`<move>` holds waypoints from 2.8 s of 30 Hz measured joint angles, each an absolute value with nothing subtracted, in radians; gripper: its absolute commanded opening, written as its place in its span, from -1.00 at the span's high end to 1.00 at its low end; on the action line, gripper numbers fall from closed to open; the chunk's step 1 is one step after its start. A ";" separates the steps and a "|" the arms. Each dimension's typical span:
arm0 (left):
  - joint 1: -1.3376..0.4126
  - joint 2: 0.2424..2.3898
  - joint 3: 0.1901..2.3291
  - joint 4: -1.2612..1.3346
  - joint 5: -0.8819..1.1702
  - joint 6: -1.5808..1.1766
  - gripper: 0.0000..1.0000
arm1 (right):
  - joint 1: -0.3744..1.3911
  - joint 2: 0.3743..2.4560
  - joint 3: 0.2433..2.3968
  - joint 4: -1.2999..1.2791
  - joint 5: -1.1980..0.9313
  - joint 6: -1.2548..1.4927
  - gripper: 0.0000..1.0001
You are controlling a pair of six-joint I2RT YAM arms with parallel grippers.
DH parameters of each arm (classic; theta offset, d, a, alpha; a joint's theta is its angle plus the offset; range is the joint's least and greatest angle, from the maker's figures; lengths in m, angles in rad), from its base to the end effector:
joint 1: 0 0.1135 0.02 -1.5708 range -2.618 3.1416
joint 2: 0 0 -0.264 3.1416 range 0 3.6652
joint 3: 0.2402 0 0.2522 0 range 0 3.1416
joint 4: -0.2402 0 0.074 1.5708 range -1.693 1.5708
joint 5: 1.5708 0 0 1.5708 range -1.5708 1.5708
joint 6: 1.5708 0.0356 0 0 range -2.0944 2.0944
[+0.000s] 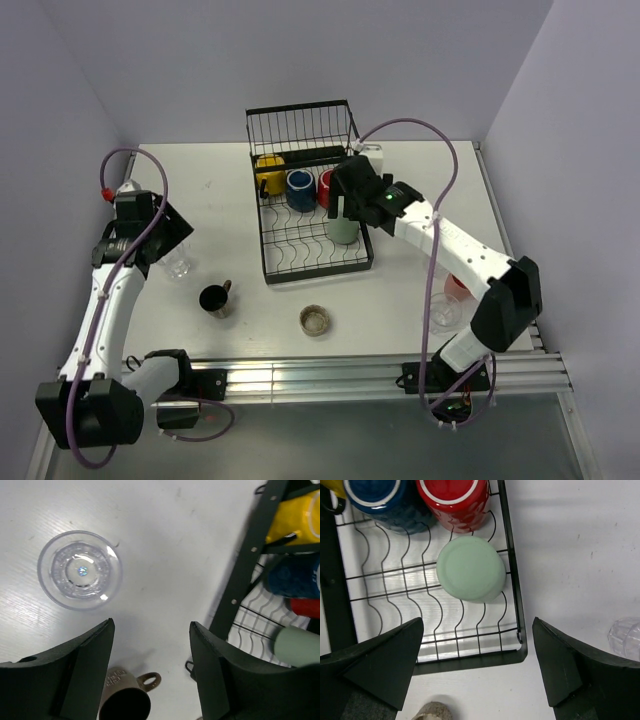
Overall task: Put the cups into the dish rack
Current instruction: Grab a cup with the left arm, then pass the cup from the left arm to the right
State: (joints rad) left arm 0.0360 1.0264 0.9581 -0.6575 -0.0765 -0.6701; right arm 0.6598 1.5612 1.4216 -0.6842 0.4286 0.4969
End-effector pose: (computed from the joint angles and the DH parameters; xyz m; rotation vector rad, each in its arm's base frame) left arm 0.2134 0.0104 0.3098 -0.8343 2.1495 -0.2393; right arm 0.2782 0.1971 0.3248 0.0084 2.3025 0.0734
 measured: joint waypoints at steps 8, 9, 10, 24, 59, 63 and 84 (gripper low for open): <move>0.036 1.151 0.964 -0.663 -0.176 -0.677 -0.30 | 0.661 1.427 1.376 -0.645 0.406 0.501 -0.94; 0.036 1.168 0.965 -0.663 -0.186 -0.677 -0.29 | 0.661 1.417 1.368 -0.640 0.401 0.501 -0.94; 0.036 1.184 0.965 -0.662 -0.193 -0.678 -0.29 | 0.661 1.411 1.362 -0.638 0.397 0.500 -0.94; 0.036 1.391 1.021 -0.653 -0.260 -0.706 -0.18 | 0.661 1.401 1.315 -0.610 0.358 0.500 -0.95; 0.039 1.226 1.195 -0.731 -0.193 -0.685 1.00 | 0.661 1.368 1.309 -0.613 0.326 0.501 -0.95; 0.040 1.086 1.198 -0.683 -0.035 -0.663 1.00 | 0.661 1.357 1.330 -0.613 0.272 0.504 -0.95; 0.102 0.847 0.819 0.048 0.877 -0.912 1.00 | 0.707 1.382 1.418 -0.272 -0.224 0.628 -0.98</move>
